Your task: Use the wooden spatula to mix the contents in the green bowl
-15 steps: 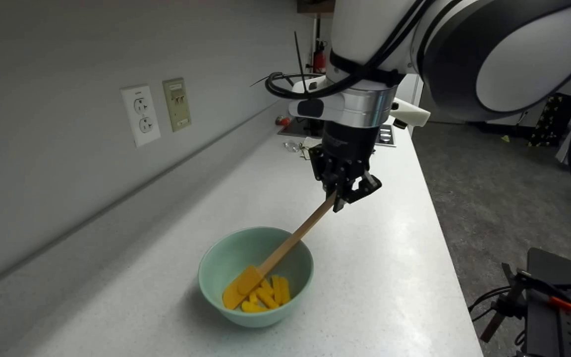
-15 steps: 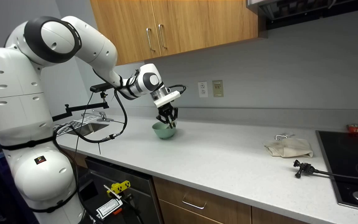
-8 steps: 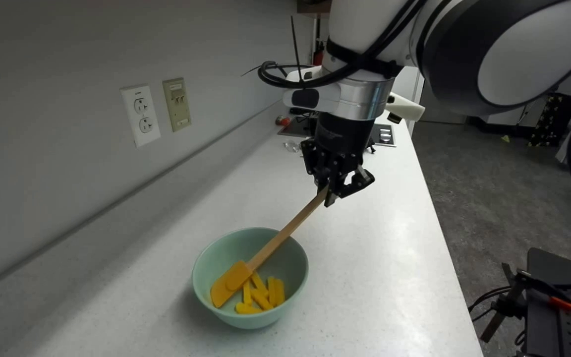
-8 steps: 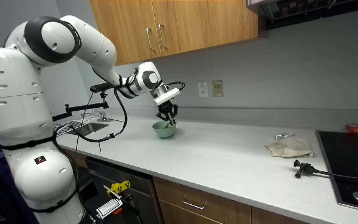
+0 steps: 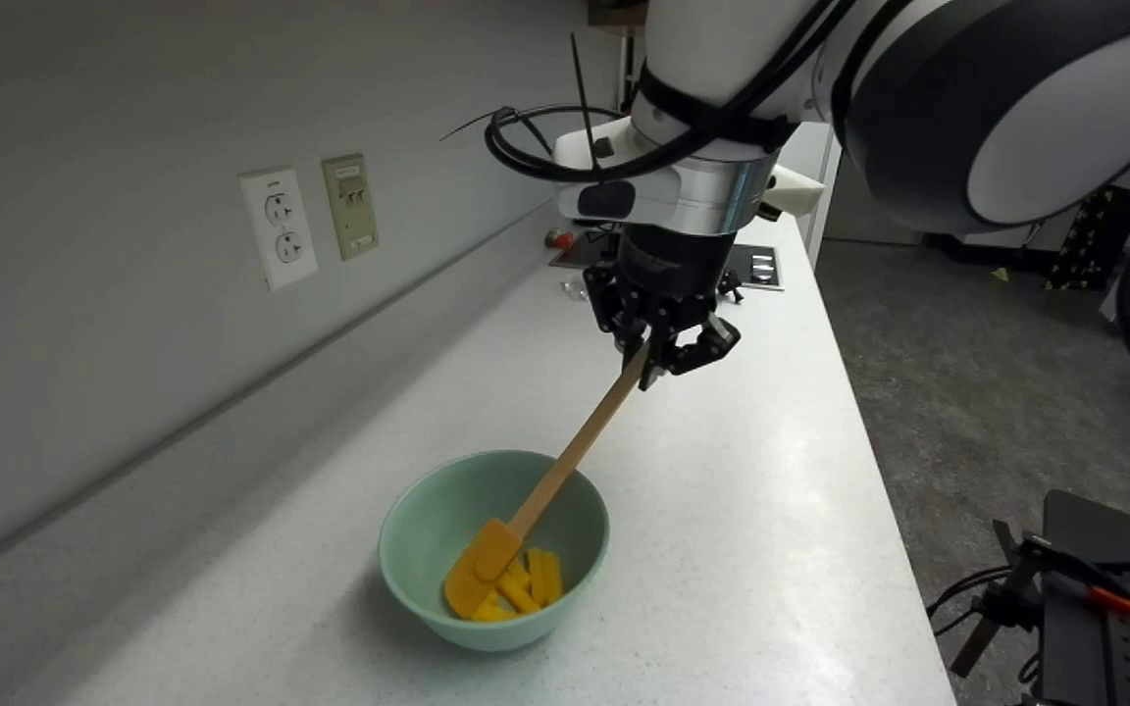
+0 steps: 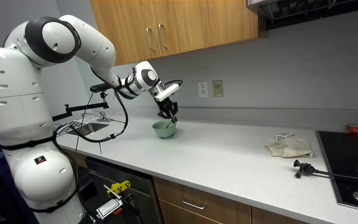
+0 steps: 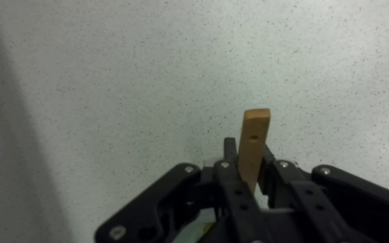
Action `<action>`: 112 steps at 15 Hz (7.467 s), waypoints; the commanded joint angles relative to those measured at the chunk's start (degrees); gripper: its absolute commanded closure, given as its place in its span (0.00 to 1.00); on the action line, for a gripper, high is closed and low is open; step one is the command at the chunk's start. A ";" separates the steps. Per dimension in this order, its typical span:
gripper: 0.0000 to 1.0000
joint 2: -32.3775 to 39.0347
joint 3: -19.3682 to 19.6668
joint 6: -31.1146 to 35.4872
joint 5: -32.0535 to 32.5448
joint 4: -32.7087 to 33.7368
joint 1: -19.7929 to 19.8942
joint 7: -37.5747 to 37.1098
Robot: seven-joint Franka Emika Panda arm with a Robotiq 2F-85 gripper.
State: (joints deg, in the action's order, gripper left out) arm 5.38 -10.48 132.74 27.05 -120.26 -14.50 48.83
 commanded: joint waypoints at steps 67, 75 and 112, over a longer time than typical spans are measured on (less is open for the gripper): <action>0.96 -3.65 -3.09 4.06 6.03 -0.17 1.74 16.13; 0.96 -0.30 -2.90 6.83 21.60 0.24 1.10 6.43; 0.96 4.84 -7.54 -14.40 9.15 11.14 -2.37 -0.59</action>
State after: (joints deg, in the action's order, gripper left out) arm 9.83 -17.76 122.81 39.93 -112.40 -16.40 45.64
